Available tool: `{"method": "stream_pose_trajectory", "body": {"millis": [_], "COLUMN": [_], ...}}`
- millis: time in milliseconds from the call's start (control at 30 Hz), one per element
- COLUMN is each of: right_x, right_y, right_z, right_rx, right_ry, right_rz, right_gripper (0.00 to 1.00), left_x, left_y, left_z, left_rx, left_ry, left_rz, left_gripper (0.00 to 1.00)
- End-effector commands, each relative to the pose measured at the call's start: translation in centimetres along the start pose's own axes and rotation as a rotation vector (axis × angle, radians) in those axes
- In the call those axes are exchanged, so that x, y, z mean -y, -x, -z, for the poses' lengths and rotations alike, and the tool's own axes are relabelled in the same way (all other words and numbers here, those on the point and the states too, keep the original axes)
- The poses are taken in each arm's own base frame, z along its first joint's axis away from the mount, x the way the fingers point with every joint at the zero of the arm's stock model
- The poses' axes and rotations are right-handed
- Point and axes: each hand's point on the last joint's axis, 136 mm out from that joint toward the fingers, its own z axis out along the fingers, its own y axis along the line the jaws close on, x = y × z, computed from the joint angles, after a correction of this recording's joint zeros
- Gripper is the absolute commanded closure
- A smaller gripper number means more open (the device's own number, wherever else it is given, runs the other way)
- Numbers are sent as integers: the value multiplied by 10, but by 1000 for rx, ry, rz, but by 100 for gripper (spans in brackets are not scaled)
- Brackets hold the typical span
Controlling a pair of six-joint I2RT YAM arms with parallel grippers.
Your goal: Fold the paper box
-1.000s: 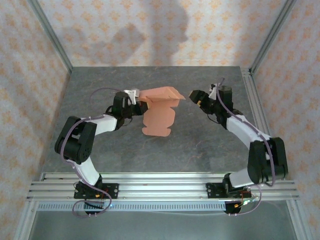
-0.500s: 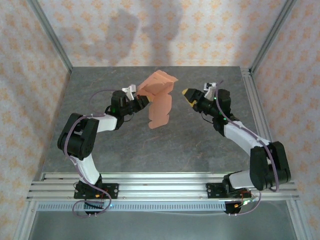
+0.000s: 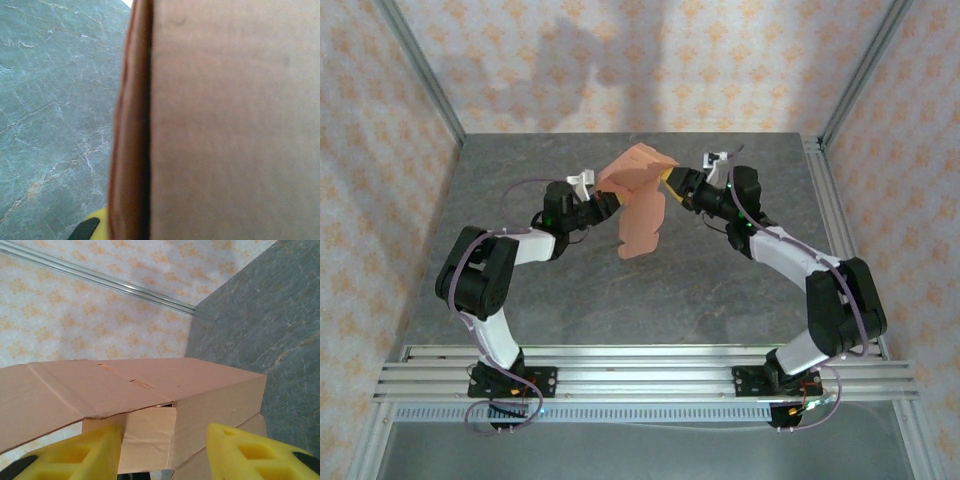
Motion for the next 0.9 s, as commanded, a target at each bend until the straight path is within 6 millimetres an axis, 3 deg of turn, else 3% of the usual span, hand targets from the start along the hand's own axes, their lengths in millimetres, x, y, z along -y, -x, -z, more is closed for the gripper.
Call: {"method": "stream_pose_trajectory", "body": {"millis": [0, 233, 500, 633, 700, 733, 767, 833, 867], "right_x": [-8, 14, 31, 30, 29, 29, 29, 29, 29], "right_y": [-2, -7, -8, -6, -3, -2, -2, -2, -2], "right_z": [-8, -13, -7, -6, -5, -4, -4, -4, -3], "right_rx": [-27, -45, -42, -31, -16, -11, -8, -11, -14], "right_ry": [13, -132, -241, -247, -252, -252, -253, -258, -262], "right_rz": [39, 45, 32, 35, 42, 47, 49, 52, 58], "right_gripper": [55, 69, 100, 100, 76, 71, 74, 96, 100], "left_x": [21, 17, 13, 13, 12, 11, 10, 9, 8], "left_y": [10, 8, 8, 10, 10, 10, 9, 9, 9], "left_z": [-2, -1, 2, 2, 1, 1, 1, 0, 0], "left_rx": [10, 9, 10, 12, 12, 13, 13, 14, 14], "left_ry": [-40, -2, 68, 74, 77, 79, 80, 81, 85], "left_rz": [-69, -98, -159, -165, -164, -164, -162, -161, -159], "left_gripper": [100, 100, 100, 100, 100, 100, 100, 100, 100]}}
